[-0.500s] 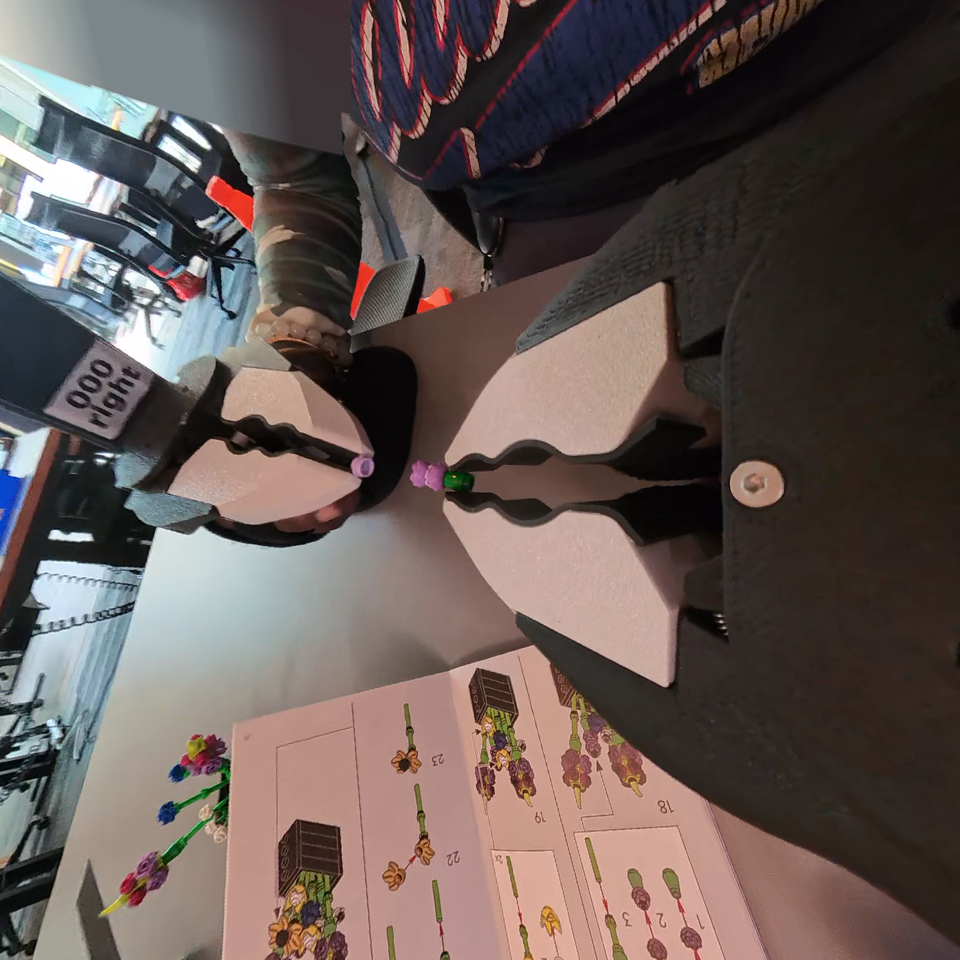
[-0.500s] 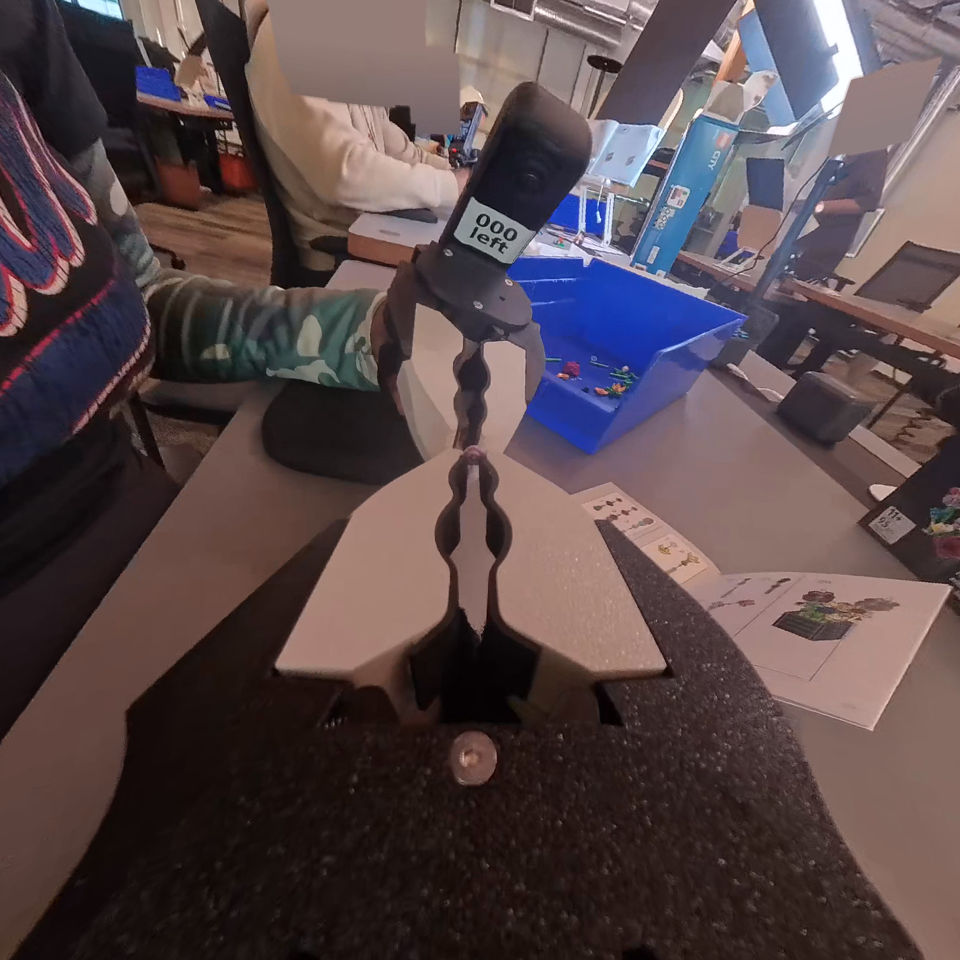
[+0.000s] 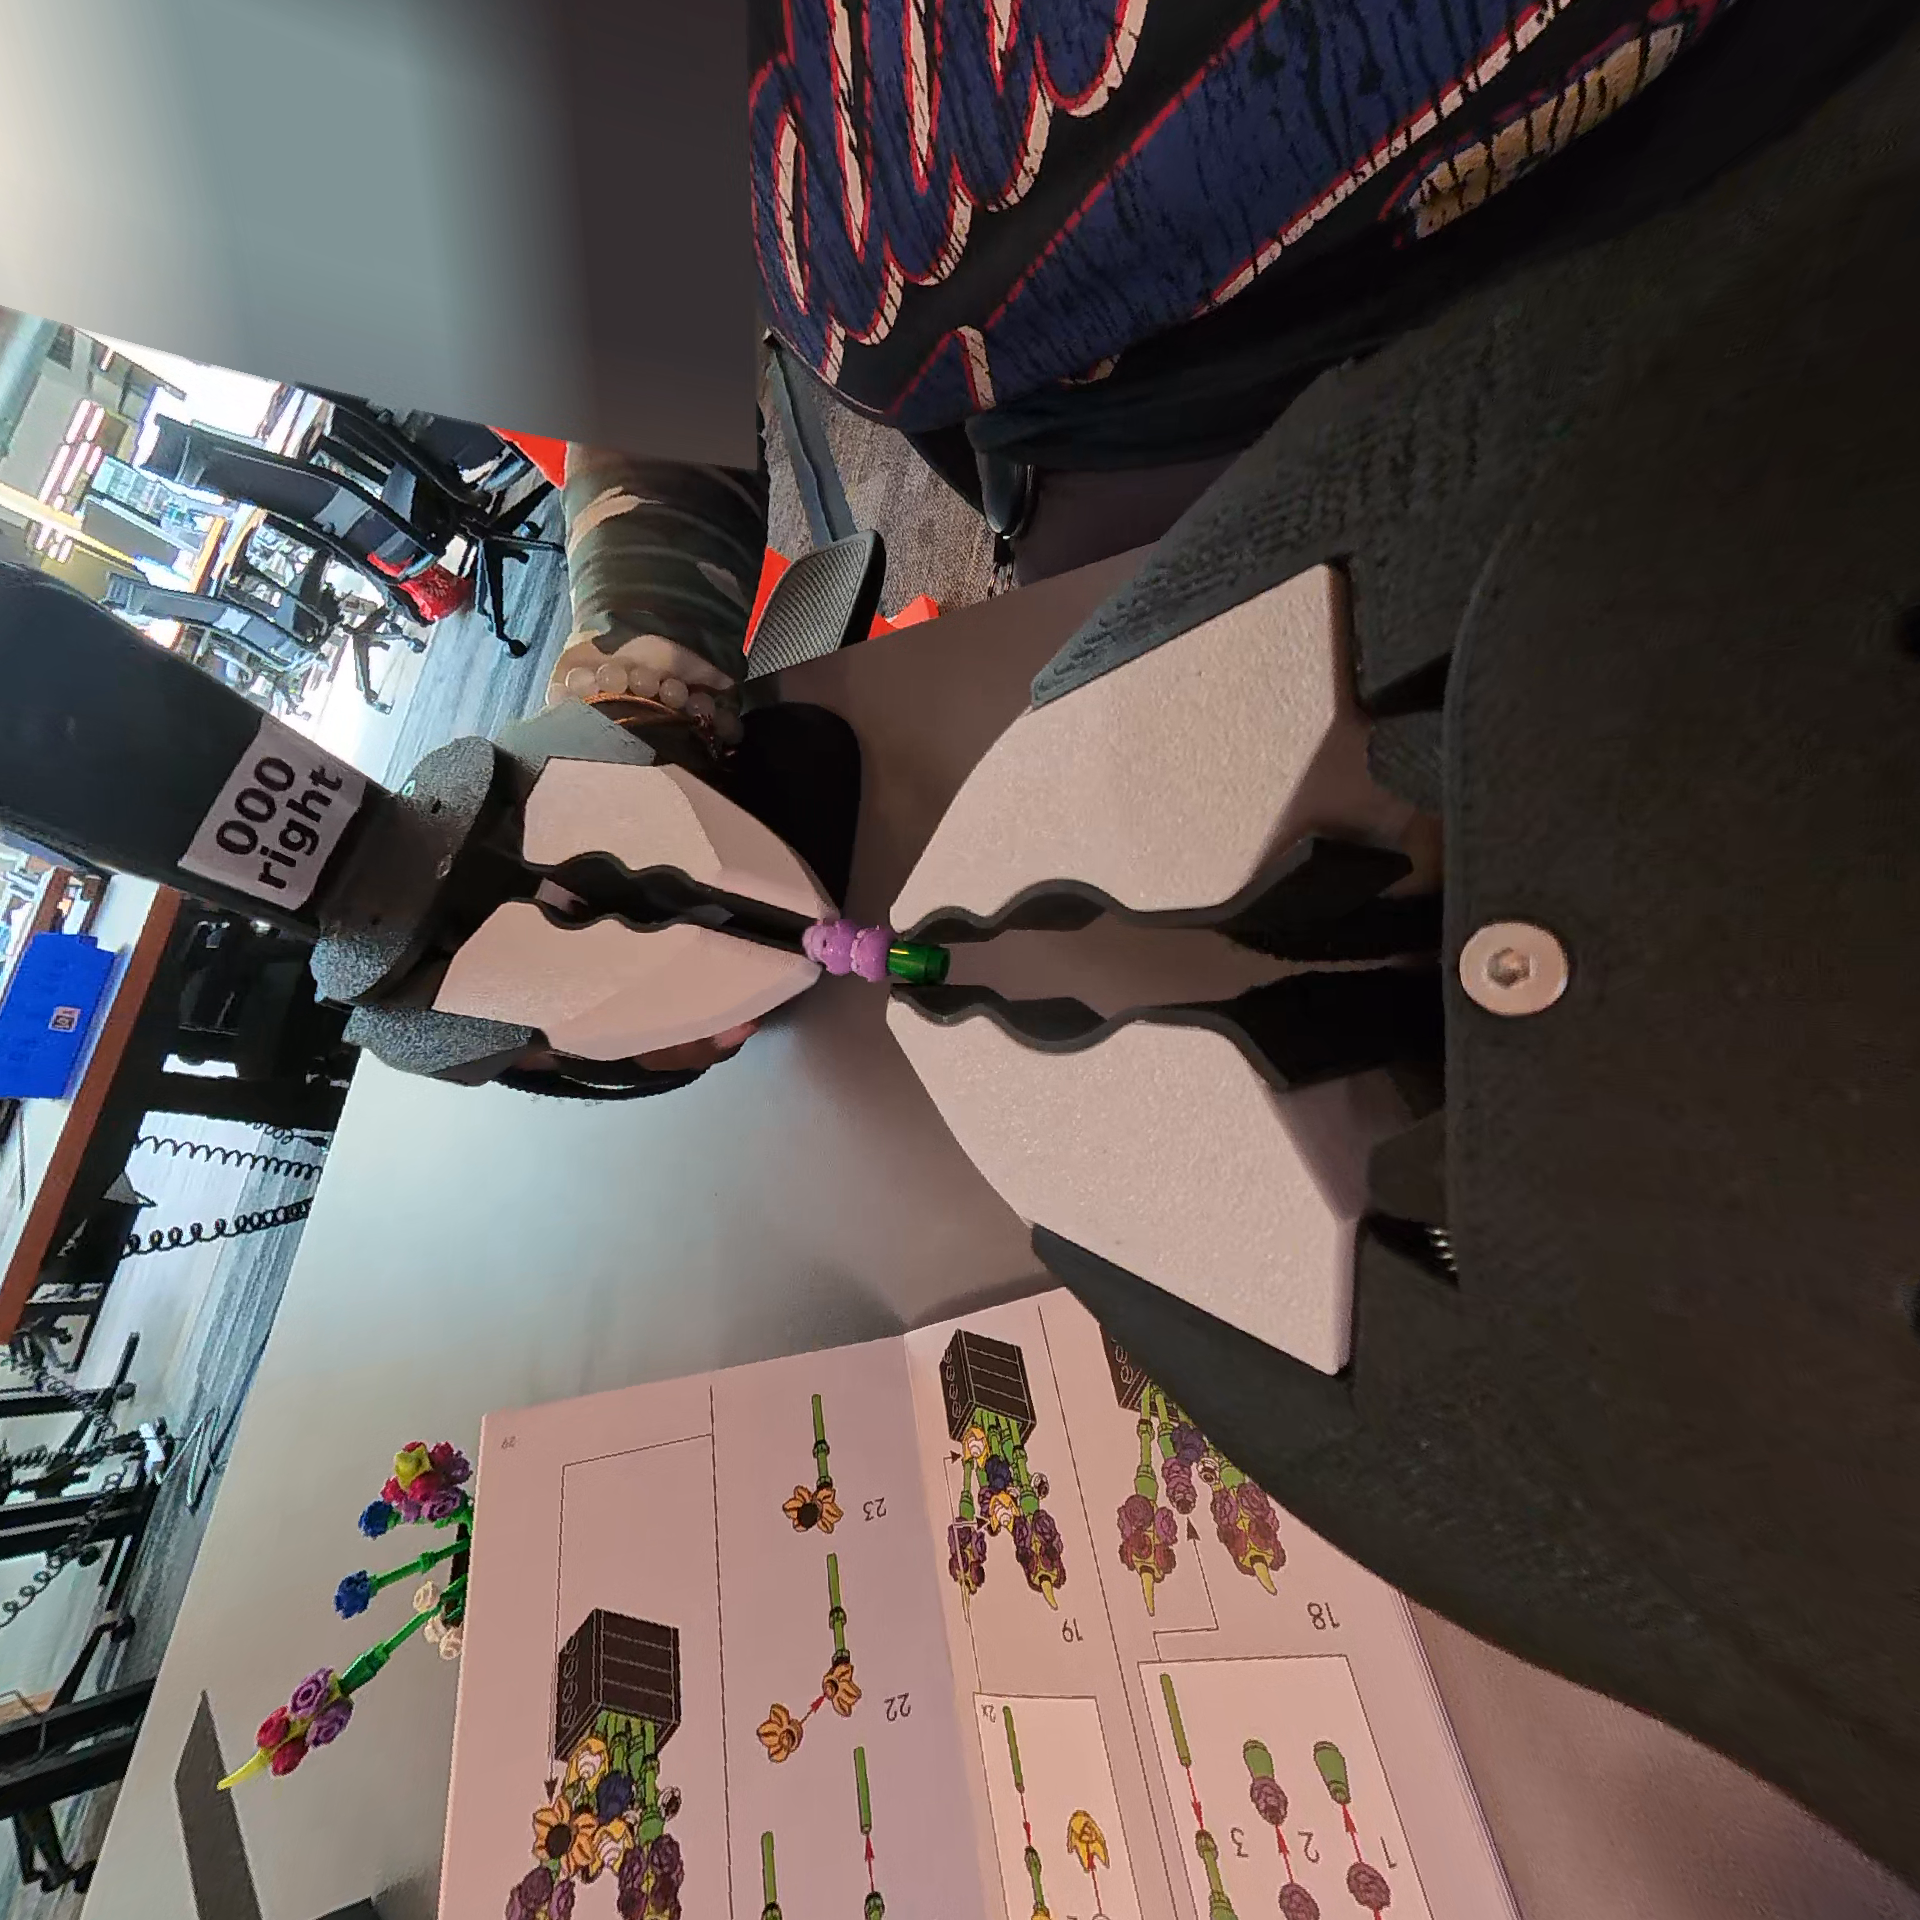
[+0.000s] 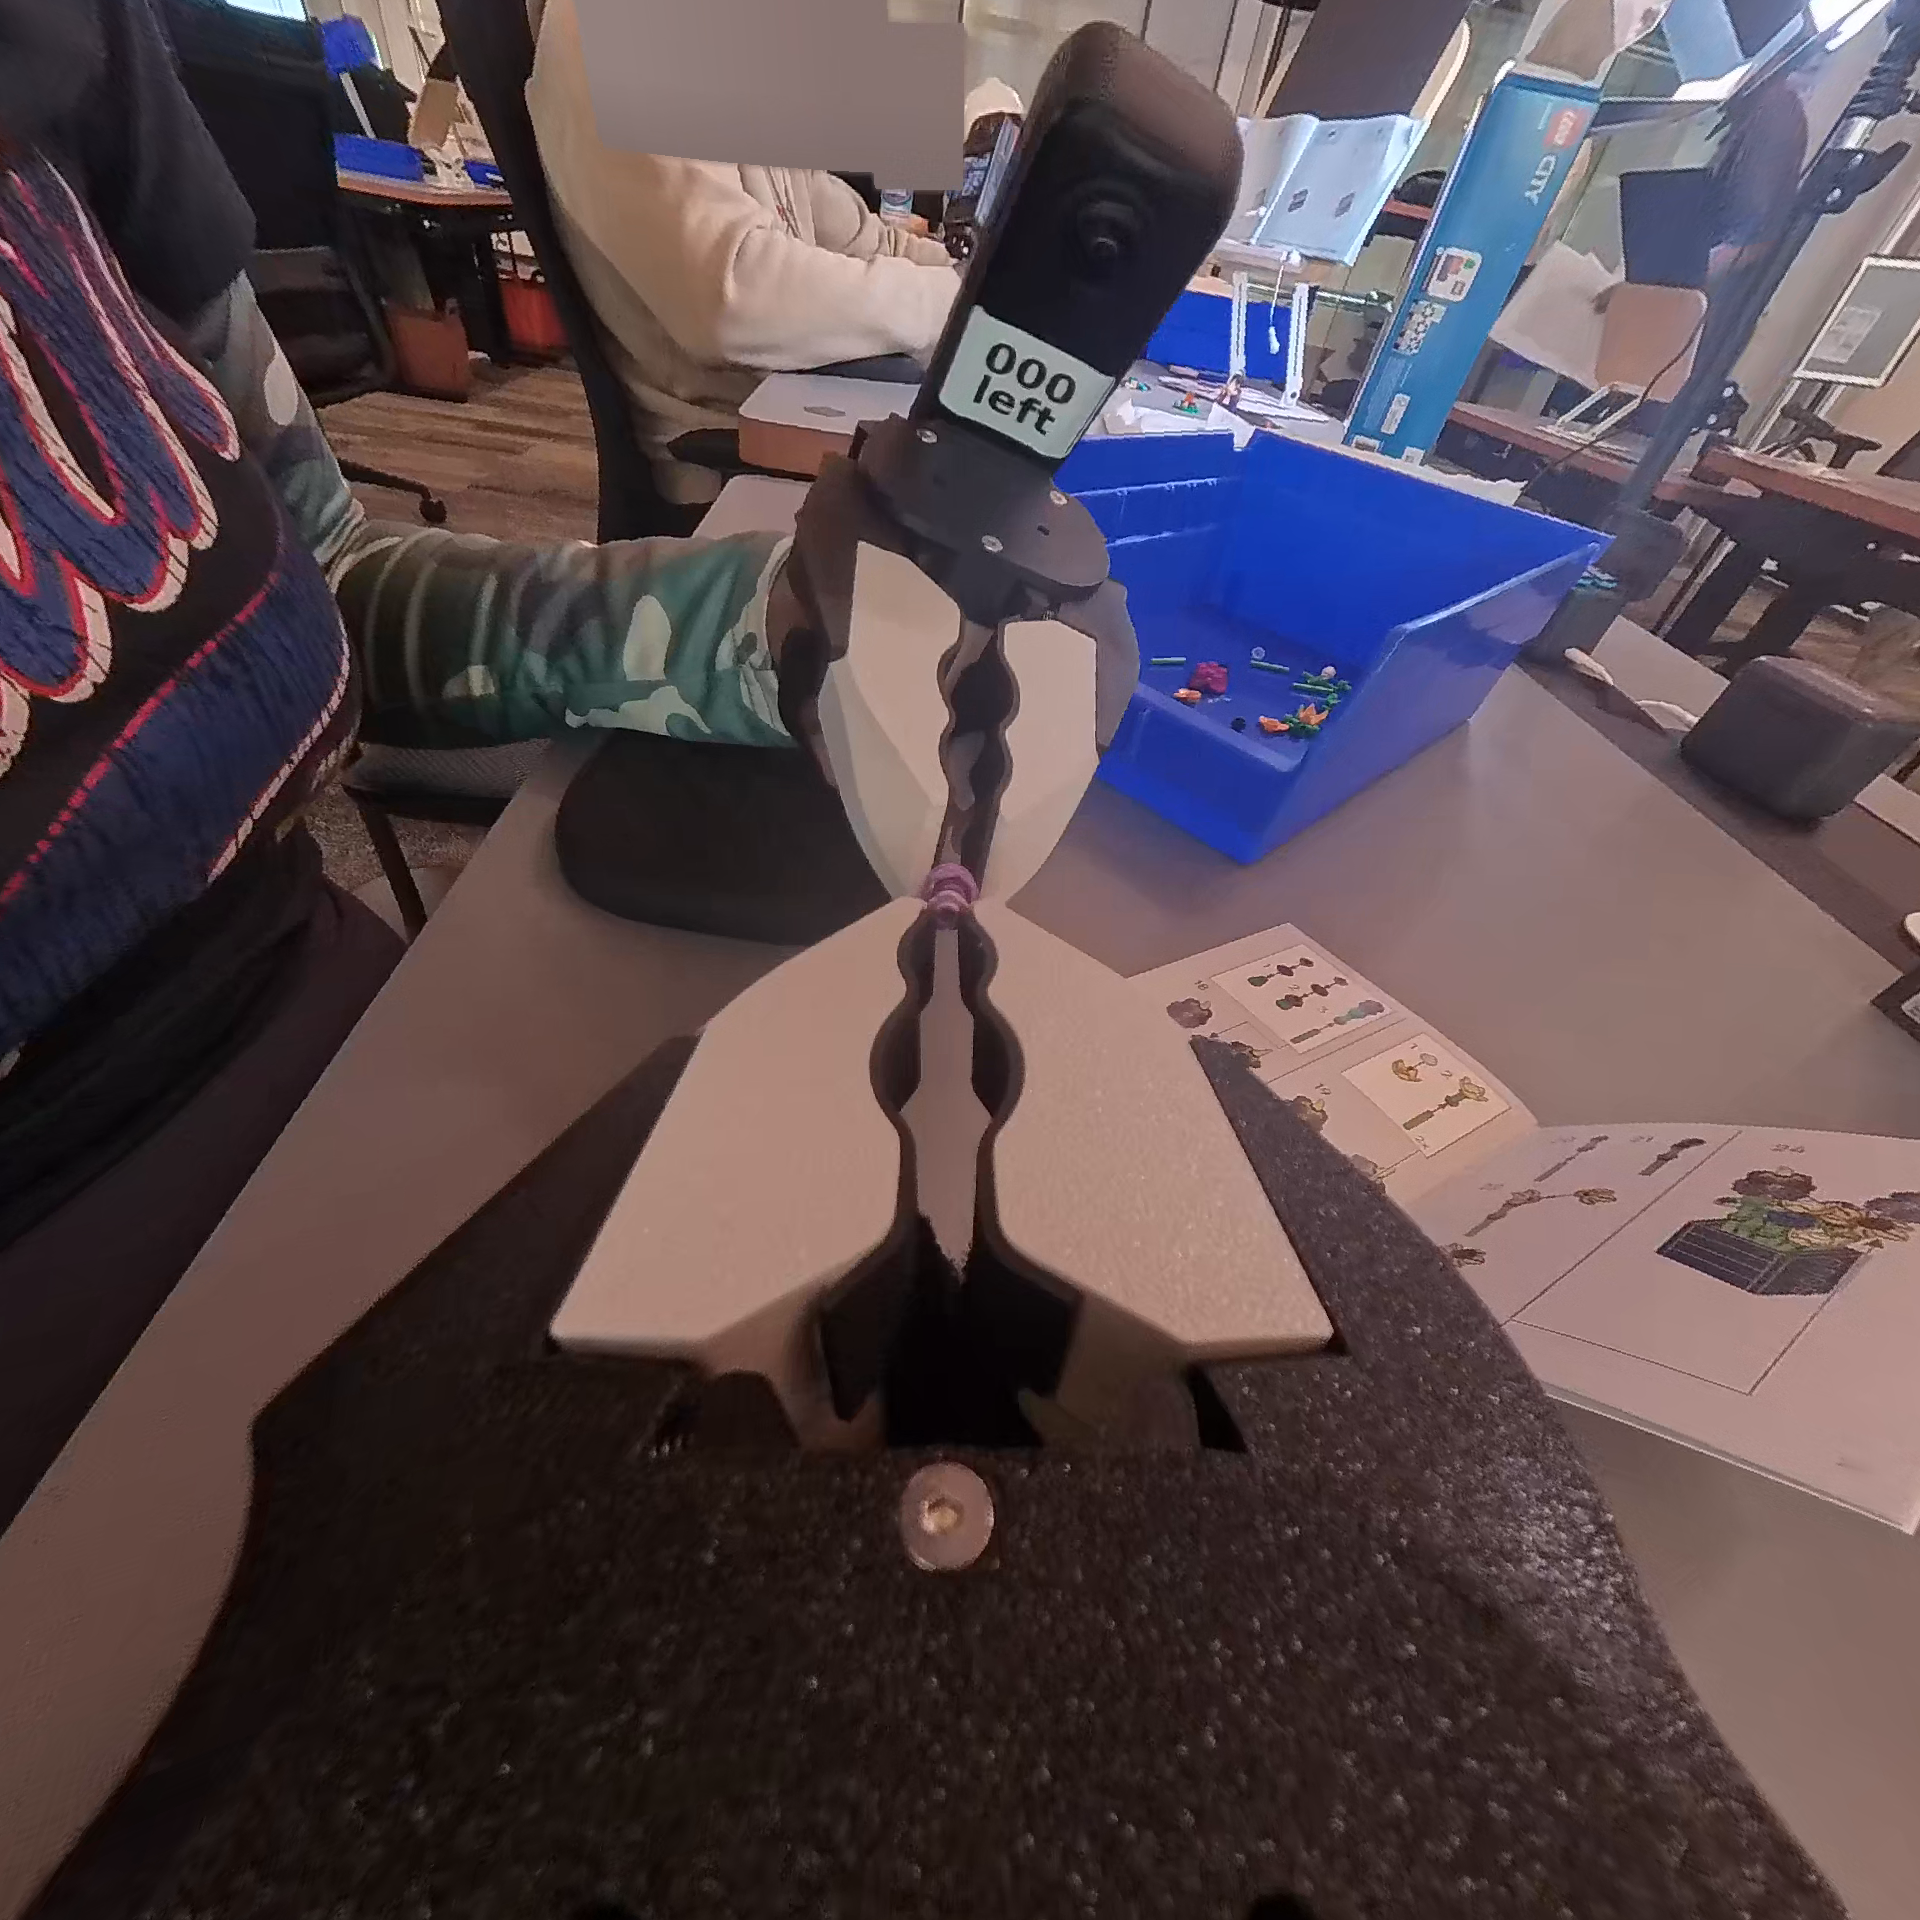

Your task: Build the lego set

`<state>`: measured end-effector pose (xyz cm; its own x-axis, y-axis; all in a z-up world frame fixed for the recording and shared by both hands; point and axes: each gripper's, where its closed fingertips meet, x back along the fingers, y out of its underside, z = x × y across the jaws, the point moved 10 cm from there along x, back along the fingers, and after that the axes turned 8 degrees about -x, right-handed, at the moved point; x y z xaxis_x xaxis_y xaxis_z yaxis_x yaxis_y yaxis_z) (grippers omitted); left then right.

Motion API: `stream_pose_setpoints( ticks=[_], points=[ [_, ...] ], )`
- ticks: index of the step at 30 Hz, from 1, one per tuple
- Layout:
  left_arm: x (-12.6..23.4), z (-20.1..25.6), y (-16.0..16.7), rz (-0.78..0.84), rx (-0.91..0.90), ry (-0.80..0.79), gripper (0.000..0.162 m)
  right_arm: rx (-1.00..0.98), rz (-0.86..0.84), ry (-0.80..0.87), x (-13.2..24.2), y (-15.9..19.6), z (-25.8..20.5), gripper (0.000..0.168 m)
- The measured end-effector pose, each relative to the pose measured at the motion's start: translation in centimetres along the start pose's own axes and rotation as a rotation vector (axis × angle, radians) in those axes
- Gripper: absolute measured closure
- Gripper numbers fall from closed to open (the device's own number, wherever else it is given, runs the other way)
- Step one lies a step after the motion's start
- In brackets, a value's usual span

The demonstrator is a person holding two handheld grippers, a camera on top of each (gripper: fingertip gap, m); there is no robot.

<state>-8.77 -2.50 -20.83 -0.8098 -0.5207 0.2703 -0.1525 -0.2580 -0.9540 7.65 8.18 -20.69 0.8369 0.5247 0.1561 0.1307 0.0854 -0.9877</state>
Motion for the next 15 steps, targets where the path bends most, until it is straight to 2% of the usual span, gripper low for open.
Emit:
stream_pose_setpoints(
  ticks=[15],
  points=[
    [-0.27,0.04,0.09,-0.027,0.005,0.003,0.155,0.006,-0.029,-0.001,-0.04,0.02,-0.11,0.164]
  ],
)
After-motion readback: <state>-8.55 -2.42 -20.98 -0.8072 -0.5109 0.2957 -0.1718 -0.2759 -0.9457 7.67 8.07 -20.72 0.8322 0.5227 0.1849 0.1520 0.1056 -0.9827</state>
